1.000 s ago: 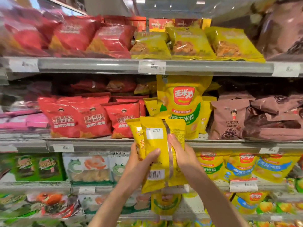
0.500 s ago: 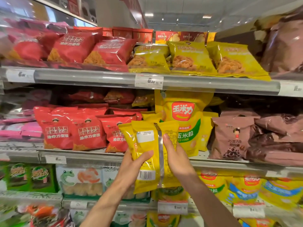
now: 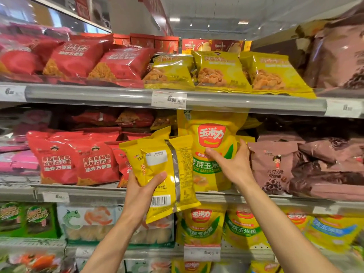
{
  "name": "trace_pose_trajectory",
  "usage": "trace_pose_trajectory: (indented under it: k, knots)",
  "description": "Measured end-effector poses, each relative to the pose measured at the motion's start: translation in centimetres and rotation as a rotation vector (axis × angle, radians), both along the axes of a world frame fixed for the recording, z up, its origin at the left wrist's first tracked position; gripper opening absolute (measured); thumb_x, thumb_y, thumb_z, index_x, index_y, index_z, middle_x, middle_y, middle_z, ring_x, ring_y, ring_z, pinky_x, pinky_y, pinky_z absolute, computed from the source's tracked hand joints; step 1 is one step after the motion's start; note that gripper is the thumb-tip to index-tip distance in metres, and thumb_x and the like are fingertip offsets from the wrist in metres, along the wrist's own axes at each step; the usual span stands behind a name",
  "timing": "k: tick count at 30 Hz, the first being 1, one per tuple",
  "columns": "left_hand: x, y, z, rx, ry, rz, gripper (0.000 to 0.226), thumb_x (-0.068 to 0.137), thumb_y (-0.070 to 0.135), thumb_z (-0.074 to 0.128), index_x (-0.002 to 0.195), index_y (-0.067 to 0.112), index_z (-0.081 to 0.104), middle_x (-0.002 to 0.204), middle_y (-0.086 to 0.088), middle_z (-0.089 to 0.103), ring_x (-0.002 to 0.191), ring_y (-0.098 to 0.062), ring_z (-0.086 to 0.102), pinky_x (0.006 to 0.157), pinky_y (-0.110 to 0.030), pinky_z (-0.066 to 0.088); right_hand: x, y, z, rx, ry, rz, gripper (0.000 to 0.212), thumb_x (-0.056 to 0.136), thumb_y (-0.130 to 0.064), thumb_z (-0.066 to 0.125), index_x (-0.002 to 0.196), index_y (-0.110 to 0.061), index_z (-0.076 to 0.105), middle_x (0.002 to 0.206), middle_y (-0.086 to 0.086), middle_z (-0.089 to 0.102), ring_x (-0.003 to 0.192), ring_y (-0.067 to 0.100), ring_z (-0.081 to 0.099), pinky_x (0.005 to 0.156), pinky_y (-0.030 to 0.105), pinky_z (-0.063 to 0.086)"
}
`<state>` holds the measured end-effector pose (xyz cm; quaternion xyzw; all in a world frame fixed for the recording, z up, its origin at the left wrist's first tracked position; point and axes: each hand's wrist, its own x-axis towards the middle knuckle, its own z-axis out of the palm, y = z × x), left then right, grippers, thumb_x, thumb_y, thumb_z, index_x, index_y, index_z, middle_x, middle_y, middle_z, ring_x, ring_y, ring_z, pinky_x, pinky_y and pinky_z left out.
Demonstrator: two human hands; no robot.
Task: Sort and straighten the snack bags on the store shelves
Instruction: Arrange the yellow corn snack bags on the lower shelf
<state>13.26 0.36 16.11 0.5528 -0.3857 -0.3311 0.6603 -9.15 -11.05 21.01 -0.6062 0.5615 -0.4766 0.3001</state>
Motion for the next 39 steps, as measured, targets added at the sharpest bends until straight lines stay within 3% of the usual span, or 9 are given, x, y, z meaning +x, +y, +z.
trace_pose_trajectory:
  k: [2, 4, 8, 13, 19, 25, 27, 31, 39]
  knots:
    - [0.2, 0.0, 0.0, 0.000, -0.011, 0.004, 0.085, 0.058, 0.054, 0.086, 0.133, 0.028, 0.059, 0.117, 0.006, 0.077, 0.108, -0.017, 0.074, 0.100, -0.049, 0.055, -0.4, -0.9, 0.1, 0.019, -0.007, -0.003, 0.140, 0.041, -0.082, 0.082, 0.154, -0.019, 0.027, 0.154, 0.006, 0.044, 0.142, 0.025, 0.044, 0.115, 0.052, 0.041]
    - [0.3, 0.1, 0.0, 0.005, -0.020, 0.006, 0.086, 0.056, 0.055, 0.086, 0.134, 0.030, 0.058, 0.118, 0.007, 0.076, 0.109, -0.017, 0.073, 0.101, -0.048, 0.055, -0.9, -1.5, 0.2, 0.034, -0.022, 0.015, 0.111, 0.047, -0.072, 0.090, 0.134, -0.022, 0.043, 0.131, 0.002, 0.060, 0.121, 0.020, 0.061, 0.101, 0.045, 0.054]
    - [0.9, 0.4, 0.1, 0.032, -0.029, 0.021, 0.088, 0.054, 0.056, 0.087, 0.133, 0.033, 0.056, 0.120, 0.007, 0.074, 0.109, -0.017, 0.072, 0.097, -0.042, 0.056, -1.3, -2.1, 1.1, 0.036, -0.080, 0.102, 0.086, 0.063, -0.044, 0.095, 0.127, -0.018, 0.045, 0.112, -0.006, 0.066, 0.097, 0.007, 0.065, 0.074, 0.026, 0.052]
    - [2.5, 1.6, 0.2, 0.067, -0.047, 0.062, 0.091, 0.052, 0.060, 0.091, 0.130, 0.032, 0.053, 0.118, 0.008, 0.074, 0.107, -0.016, 0.072, 0.099, -0.046, 0.054, -1.5, -3.4, 2.5, 0.018, -0.195, 0.085, 0.094, 0.055, -0.048, 0.097, 0.128, -0.021, 0.044, 0.113, -0.004, 0.069, 0.101, 0.016, 0.071, 0.091, 0.043, 0.059]
    - [3.3, 2.6, 0.0, 0.065, -0.066, 0.114, 0.075, 0.069, 0.038, 0.087, 0.133, 0.030, 0.047, 0.116, 0.010, 0.070, 0.106, -0.011, 0.067, 0.097, -0.038, 0.049, -1.3, -2.7, 3.6, 0.021, -0.245, 0.147, 0.092, 0.052, -0.047, 0.094, 0.125, -0.020, 0.043, 0.109, -0.003, 0.070, 0.095, 0.013, 0.071, 0.074, 0.029, 0.056]
    - [2.2, 1.7, -0.3, 0.010, -0.128, 0.138, 0.071, 0.077, 0.024, 0.089, 0.134, 0.026, 0.047, 0.117, 0.011, 0.068, 0.103, -0.004, 0.067, 0.086, -0.025, 0.050, -2.6, -1.8, 3.4, -0.004, -0.237, 0.109, 0.079, 0.067, -0.037, 0.094, 0.125, -0.018, 0.043, 0.109, -0.004, 0.067, 0.096, 0.012, 0.070, 0.077, 0.030, 0.057]
    - [1.7, 1.1, -0.4, -0.016, -0.142, 0.150, 0.076, 0.076, 0.023, 0.090, 0.137, 0.024, 0.046, 0.119, 0.011, 0.068, 0.104, -0.002, 0.066, 0.085, -0.022, 0.050, -3.4, -1.4, 3.4, -0.021, -0.222, 0.086, 0.079, 0.068, -0.039, 0.094, 0.125, -0.018, 0.043, 0.108, -0.005, 0.066, 0.094, 0.010, 0.069, 0.074, 0.028, 0.055]
    - [0.4, -0.1, -0.5, -0.051, -0.150, 0.144, 0.083, 0.069, 0.033, 0.093, 0.137, 0.027, 0.046, 0.124, 0.008, 0.068, 0.111, -0.009, 0.067, 0.099, -0.035, 0.052, -5.1, -1.1, 3.2, -0.043, -0.204, 0.032, 0.083, 0.065, -0.045, 0.094, 0.128, -0.016, 0.048, 0.109, -0.006, 0.068, 0.092, 0.008, 0.069, 0.069, 0.026, 0.053]
    - [-1.5, -2.8, 0.6, -0.142, -0.189, 0.308, 0.084, 0.070, 0.035, 0.094, 0.136, 0.026, 0.042, 0.121, 0.012, 0.060, 0.114, -0.012, 0.059, 0.100, -0.030, 0.041, -7.7, -1.1, 3.0, -0.008, -0.178, 0.039, 0.094, 0.045, -0.068, 0.093, 0.119, -0.017, 0.066, 0.103, -0.002, 0.079, 0.085, 0.013, 0.078, 0.075, 0.037, 0.062]
